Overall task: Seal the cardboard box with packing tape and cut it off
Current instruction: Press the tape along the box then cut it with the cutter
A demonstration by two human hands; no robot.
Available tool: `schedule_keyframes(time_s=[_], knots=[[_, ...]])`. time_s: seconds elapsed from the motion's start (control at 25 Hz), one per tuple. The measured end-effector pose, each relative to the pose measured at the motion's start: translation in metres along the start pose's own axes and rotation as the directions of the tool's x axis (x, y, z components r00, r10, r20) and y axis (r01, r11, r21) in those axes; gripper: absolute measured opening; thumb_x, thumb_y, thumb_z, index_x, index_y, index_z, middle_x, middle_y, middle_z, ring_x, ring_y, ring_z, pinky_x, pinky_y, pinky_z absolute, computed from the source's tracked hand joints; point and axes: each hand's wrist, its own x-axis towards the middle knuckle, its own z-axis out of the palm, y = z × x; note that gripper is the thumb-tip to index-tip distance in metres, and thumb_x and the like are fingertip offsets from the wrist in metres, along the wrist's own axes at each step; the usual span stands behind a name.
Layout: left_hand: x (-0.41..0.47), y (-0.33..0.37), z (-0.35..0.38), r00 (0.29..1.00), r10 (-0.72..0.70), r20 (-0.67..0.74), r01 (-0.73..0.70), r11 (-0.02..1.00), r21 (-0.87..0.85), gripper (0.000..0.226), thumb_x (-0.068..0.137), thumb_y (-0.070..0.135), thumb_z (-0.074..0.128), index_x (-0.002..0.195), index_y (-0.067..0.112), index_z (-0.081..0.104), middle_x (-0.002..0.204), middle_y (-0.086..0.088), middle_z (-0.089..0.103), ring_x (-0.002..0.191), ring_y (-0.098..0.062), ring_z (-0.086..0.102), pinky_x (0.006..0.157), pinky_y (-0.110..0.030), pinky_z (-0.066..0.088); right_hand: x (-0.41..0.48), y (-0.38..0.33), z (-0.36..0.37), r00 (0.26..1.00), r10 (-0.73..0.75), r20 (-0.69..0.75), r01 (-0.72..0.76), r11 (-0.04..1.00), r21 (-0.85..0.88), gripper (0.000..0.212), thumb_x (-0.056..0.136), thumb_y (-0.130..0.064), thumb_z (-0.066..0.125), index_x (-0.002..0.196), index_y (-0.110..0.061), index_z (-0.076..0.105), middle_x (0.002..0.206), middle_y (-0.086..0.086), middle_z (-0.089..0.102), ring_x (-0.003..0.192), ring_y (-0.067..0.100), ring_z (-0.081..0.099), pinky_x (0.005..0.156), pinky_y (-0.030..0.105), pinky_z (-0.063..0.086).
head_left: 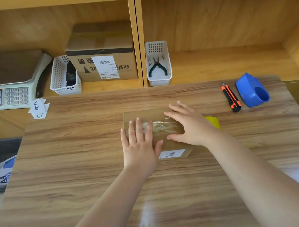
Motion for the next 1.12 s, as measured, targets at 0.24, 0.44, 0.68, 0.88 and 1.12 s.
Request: schedule_keyframes(time_s=[0.24, 0.44, 0.68, 0.88, 1.12], knots=[[0.017, -0.014, -0.004, 0.996, 0.089, 0.021, -0.091, 0.991, 0.098, 0.074, 0.09, 0.058, -0.002, 0.155, 0.022, -0.007, 0.164, -0.016, -0.009, 0.151, -0.034, -0.009, 0.119, -0.057, -0.002, 0.006, 0.002, -0.004, 0.996, 0.069, 0.05, -0.063, 0.992, -0.111, 0.089, 0.076, -0.074, 0.054, 0.15, -0.04, 0.019, 0.163, -0.01, 0.004, 0.149, 0.019, 0.003, 0.117, 0.045, 0.014], [0.042, -0.026, -0.017, 0.974, 0.211, 0.087, -0.224, 0.954, 0.2, 0.066, 0.096, 0.057, 0.002, 0.152, 0.029, -0.019, 0.163, -0.01, -0.02, 0.15, -0.028, -0.018, 0.117, -0.061, -0.007, 0.013, 0.006, -0.018, 0.986, 0.149, 0.071, -0.132, 0.971, -0.2, 0.09, 0.074, -0.073, 0.057, 0.149, -0.038, 0.025, 0.158, -0.001, 0.024, 0.143, 0.026, 0.018, 0.113, 0.043, 0.018], [0.062, -0.032, -0.028, 0.989, 0.13, 0.066, -0.144, 0.949, 0.28, 0.052, 0.099, 0.046, -0.002, 0.142, 0.046, -0.032, 0.16, 0.003, -0.027, 0.147, -0.026, -0.027, 0.112, -0.068, -0.009, -0.015, 0.0, -0.002, 0.943, 0.331, -0.038, -0.33, 0.943, 0.031, 0.094, 0.068, -0.069, 0.067, 0.147, -0.031, 0.034, 0.127, 0.001, 0.039, 0.125, 0.025, 0.029, 0.102, 0.04, 0.037], [0.058, -0.005, -0.041, 0.995, 0.005, 0.102, -0.043, 0.925, 0.376, 0.058, 0.102, 0.041, 0.008, 0.147, 0.034, -0.028, 0.157, -0.004, -0.032, 0.146, -0.03, -0.028, 0.111, -0.064, -0.013, -0.031, -0.008, 0.005, 0.943, 0.331, -0.044, -0.333, 0.938, -0.092, 0.102, 0.068, -0.072, 0.064, 0.149, -0.023, 0.028, 0.13, 0.007, 0.038, 0.125, 0.028, 0.031, 0.1, 0.04, 0.039], [0.026, 0.037, -0.017, 0.979, 0.087, 0.186, -0.059, 0.987, -0.149, 0.058, 0.104, 0.036, 0.014, 0.154, 0.025, -0.016, 0.162, 0.003, -0.025, 0.148, -0.02, -0.025, 0.121, -0.048, -0.009, -0.035, -0.019, 0.015, 0.948, 0.301, -0.105, -0.316, 0.931, -0.184, 0.099, 0.078, -0.075, 0.047, 0.151, -0.013, 0.022, 0.132, 0.012, 0.04, 0.124, 0.03, 0.035, 0.097, 0.04, 0.039]])
